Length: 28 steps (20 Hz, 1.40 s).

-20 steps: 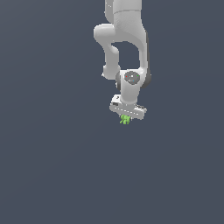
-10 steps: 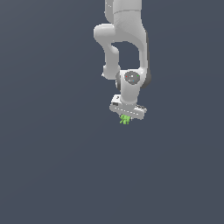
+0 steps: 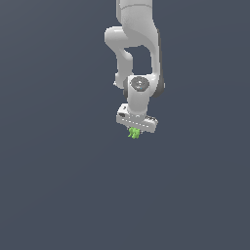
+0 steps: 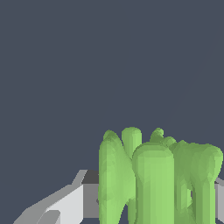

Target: Pick up the object and move it to a goal position.

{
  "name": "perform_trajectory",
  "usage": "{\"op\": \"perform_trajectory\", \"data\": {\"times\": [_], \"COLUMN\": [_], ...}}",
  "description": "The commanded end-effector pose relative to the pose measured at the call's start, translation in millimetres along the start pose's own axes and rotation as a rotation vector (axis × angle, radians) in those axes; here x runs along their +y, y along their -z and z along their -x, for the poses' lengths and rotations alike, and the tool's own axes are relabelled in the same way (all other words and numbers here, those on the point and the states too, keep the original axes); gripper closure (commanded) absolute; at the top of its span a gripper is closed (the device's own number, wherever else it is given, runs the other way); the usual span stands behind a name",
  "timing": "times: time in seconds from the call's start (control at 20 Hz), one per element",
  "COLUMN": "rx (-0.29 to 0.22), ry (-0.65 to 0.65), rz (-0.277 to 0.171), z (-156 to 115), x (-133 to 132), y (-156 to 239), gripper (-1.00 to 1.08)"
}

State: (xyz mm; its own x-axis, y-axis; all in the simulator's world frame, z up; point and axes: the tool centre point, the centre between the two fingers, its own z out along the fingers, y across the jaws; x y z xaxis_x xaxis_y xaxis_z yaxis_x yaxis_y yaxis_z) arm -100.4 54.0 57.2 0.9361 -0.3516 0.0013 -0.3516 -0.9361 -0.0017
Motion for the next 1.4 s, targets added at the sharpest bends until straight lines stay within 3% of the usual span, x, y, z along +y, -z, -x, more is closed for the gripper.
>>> {"op": "perform_trajectory", "data": {"times": [0.0,0.75,1.05,1.35], "rx": [0.0,-0.001,-0.001,-0.001], "ry": [-0.001,-0.002,-0.002,-0.002], "rz": [0.0,0.001,0.001,0.001], "z": [-10.5,-98.2,-116.4,-119.8], "x": [15.5,137.0,159.0,161.0], "y": [9.5,87.0,101.3,102.8], "gripper": [1.08,1.08,1.08,1.08]}}
